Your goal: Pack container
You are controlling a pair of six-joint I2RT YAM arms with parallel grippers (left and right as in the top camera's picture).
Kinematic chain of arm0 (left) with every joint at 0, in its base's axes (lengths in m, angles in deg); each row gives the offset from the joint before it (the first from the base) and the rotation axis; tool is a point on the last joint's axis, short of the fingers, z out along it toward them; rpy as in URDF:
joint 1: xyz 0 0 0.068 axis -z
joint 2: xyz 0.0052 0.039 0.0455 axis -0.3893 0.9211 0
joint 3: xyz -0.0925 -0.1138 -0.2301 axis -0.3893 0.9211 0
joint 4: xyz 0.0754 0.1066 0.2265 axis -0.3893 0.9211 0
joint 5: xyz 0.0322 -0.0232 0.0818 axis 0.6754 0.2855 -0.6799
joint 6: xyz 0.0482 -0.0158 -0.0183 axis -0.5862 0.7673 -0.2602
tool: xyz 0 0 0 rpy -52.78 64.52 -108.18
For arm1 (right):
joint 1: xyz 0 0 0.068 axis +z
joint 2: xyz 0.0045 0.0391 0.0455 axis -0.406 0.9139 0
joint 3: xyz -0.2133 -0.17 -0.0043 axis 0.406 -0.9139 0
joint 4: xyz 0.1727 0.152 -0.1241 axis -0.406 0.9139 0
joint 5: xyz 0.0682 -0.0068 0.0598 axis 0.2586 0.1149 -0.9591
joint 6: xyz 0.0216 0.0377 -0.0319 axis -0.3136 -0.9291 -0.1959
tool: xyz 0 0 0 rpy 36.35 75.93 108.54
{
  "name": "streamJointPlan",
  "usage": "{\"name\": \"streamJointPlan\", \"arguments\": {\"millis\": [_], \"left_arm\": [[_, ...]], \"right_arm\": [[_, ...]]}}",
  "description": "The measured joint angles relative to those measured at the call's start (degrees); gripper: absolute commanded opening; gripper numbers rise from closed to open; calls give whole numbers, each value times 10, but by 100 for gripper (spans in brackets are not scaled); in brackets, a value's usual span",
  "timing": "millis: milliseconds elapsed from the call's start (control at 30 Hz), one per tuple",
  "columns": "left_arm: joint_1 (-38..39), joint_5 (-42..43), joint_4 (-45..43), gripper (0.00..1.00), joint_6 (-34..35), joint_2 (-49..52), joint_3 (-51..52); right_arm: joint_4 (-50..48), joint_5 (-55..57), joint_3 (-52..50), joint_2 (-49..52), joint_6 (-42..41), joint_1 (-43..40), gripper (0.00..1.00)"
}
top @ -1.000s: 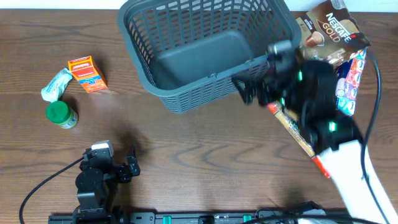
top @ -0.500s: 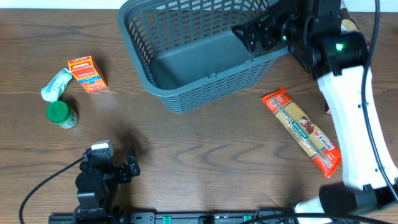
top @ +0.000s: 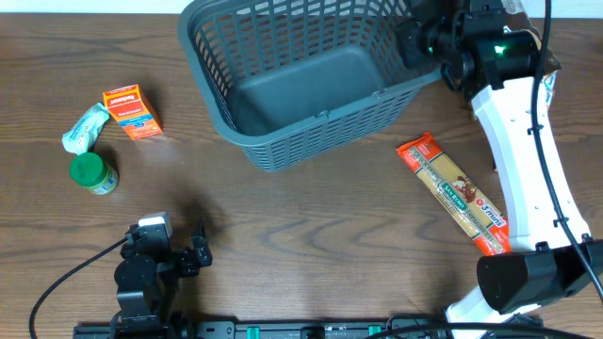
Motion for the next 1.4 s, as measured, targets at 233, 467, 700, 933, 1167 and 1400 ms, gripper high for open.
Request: {"name": "streamJointPlan", "arguments": {"millis": [233, 467, 700, 933, 1167, 1400], "left_arm": [[0, 0, 0, 99, 0, 0, 0], [0, 0, 0, 99, 0, 0, 0], [0, 0, 0, 99, 0, 0, 0], [0, 0, 0, 99, 0, 0, 0], [0, 0, 0, 99, 0, 0, 0], [0, 0, 0, 99, 0, 0, 0]], "right_arm": [[86, 46, 0, 0, -39, 0, 1], [150, 59, 4, 0, -72, 0, 1], [223, 57, 5, 0, -106, 1, 1], [234, 34, 6, 1, -121, 2, 1], [208, 66, 97, 3, -146, -12, 1], [195, 87, 158, -5, -174, -108, 1]]}}
